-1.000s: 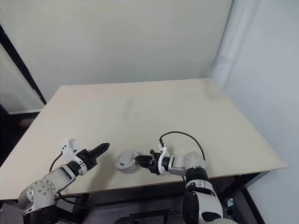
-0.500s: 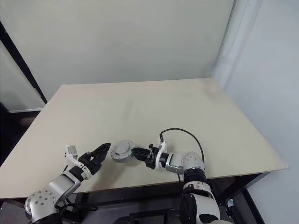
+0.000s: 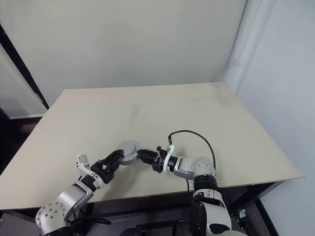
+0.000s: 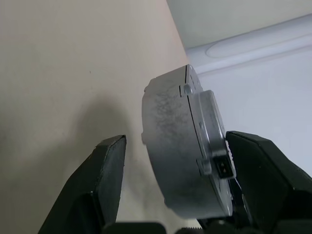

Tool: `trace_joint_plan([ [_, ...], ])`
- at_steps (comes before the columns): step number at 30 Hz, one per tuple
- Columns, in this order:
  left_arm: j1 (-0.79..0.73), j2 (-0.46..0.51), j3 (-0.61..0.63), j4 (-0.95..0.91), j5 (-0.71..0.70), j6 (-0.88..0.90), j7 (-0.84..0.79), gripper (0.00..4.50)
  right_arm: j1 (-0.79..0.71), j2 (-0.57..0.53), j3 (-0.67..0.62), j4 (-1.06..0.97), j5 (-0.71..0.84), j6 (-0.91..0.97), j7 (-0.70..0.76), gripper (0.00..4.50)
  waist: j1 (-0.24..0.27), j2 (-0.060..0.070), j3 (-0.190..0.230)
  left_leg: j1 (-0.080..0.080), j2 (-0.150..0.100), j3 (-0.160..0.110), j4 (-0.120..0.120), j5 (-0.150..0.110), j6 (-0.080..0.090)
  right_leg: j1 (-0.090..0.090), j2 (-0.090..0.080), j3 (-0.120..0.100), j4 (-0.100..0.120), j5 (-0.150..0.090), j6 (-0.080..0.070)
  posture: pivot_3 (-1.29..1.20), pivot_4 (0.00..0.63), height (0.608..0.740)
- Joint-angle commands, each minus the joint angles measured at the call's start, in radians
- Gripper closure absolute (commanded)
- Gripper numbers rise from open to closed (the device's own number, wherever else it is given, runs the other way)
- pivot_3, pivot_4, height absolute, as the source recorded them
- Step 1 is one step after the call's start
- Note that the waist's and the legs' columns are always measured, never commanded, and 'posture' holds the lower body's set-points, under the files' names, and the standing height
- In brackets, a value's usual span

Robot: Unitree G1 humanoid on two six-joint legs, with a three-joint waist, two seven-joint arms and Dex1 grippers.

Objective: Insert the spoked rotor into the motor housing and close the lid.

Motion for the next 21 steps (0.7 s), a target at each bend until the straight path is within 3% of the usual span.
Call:
trace_joint_plan([
  [1, -0.021, -0.015, -0.015, 0.007, -0.044, -0.045, -0.007, 0.95, -0.052, 0.059, 0.009, -0.065, 0.068, 0.012, 0.018, 3.28, 0.000, 0.000, 0.000, 0.000, 0.000, 0.000, 0.000, 0.000, 0.000, 0.000, 0.000, 0.000, 0.000, 0.000, 0.000, 0.00, 0.000, 0.740],
  [9, -0.025, -0.010, -0.051, 0.039, -0.082, -0.072, -0.023, 0.95, -0.042, 0.056, 0.029, -0.073, 0.072, 0.027, 0.010, 3.28, 0.000, 0.000, 0.000, 0.000, 0.000, 0.000, 0.001, 0.000, 0.000, 0.000, 0.000, 0.000, 0.000, 0.000, 0.000, 0.00, 0.000, 0.740],
  [14, -0.022, -0.001, -0.066, 0.054, -0.110, -0.073, -0.027, 2.18, -0.042, 0.052, 0.031, -0.073, 0.075, 0.036, 0.005, 3.28, 0.000, 0.000, 0.000, -0.001, 0.000, 0.000, 0.001, 0.000, 0.000, 0.000, 0.000, 0.000, 0.000, 0.000, 0.000, 0.00, 0.000, 0.740],
  [21, -0.010, 0.001, -0.090, 0.057, -0.139, -0.081, -0.043, 2.29, -0.026, 0.048, 0.068, -0.102, 0.069, 0.014, 0.029, 3.28, 0.000, 0.000, 0.000, -0.001, 0.000, 0.000, 0.001, 0.000, 0.000, 0.000, 0.000, 0.000, 0.000, 0.000, 0.000, 0.00, 0.000, 0.740],
])
